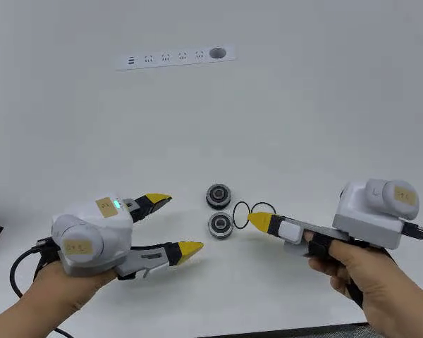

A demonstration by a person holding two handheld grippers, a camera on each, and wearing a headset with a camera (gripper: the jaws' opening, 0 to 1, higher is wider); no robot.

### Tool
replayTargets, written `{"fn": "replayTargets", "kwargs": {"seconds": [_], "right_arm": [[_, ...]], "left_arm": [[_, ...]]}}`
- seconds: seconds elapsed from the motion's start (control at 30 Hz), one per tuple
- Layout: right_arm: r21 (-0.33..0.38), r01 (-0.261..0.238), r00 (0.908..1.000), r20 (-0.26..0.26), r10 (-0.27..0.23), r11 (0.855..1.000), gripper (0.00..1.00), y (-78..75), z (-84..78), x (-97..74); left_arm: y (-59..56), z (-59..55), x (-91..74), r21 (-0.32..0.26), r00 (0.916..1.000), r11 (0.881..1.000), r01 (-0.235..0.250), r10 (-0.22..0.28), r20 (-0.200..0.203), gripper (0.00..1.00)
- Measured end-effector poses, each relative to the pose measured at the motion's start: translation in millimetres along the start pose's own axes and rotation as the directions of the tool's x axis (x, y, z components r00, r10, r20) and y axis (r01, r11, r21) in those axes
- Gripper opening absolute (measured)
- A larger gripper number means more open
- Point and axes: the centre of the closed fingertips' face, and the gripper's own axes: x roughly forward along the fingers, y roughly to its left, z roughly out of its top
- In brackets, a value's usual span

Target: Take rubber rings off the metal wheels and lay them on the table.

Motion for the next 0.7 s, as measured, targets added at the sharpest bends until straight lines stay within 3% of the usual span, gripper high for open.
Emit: {"fn": "replayTargets", "kwargs": {"seconds": [0.13,0.37,0.5,0.7], "right_arm": [[0.012,0.011,0.9999,0.012,-0.011,1.000,0.02,-5.3,3.1,-2.4],[0.055,0.028,0.9986,0.044,-0.030,0.998,0.02,-18.2,9.1,-5.9],[0.089,0.035,0.9975,0.059,-0.040,0.995,0.02,-28.2,12.0,-5.7],[0.121,0.039,0.9969,0.064,-0.047,0.992,0.02,-31.2,10.6,-4.6]], "left_arm": [[0.4,-2.1,-1.5,-0.009,1.0000,1.000,-0.005,0.005,-0.003,0.62],[2.7,1.8,-5.5,-0.037,0.9994,0.999,-0.017,0.018,0.028,0.64],[4.6,0.6,-7.4,-0.049,0.9992,0.998,-0.028,0.030,0.028,0.63],[4.9,-2.7,-9.2,-0.057,0.9992,0.998,-0.031,0.032,0.022,0.62]]}}
